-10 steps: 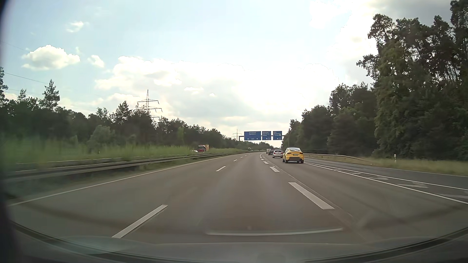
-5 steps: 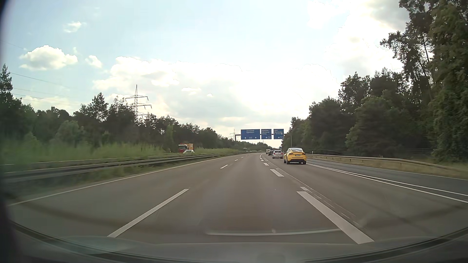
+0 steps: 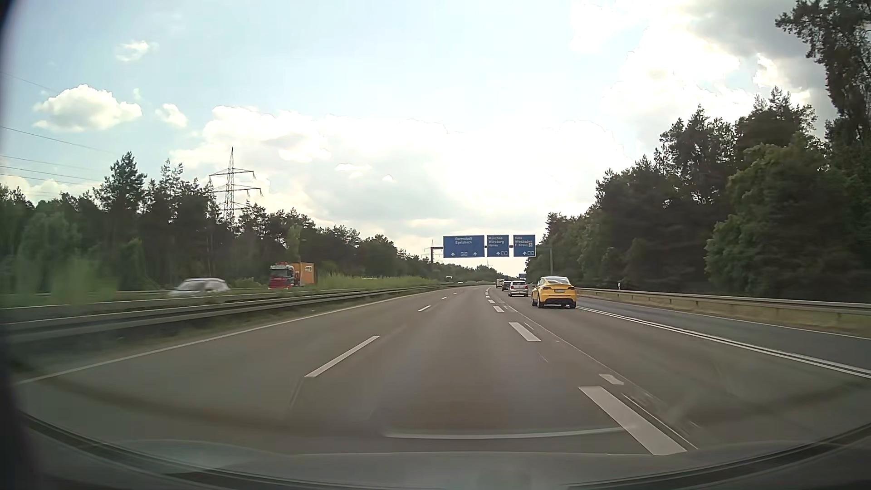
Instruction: Follow the waypoints while adhering to traffic rules and regulations
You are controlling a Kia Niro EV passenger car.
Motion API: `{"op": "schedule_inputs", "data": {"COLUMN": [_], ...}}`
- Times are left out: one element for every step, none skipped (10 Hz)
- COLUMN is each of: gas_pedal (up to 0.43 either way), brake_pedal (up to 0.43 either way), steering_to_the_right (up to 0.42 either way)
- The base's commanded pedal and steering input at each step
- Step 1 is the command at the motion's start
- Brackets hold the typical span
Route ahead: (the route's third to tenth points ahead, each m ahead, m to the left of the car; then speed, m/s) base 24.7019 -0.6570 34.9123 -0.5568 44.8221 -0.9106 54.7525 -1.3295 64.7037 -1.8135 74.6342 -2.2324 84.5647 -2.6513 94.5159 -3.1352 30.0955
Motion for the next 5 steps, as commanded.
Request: {"op": "schedule_inputs", "data": {"gas_pedal": [0.280,0.280,0.280,0.280,0.280], "brake_pedal": [0.030,0.030,0.030,0.030,0.030], "steering_to_the_right": [0.003,0.003,0.003,0.003,0.003]}}
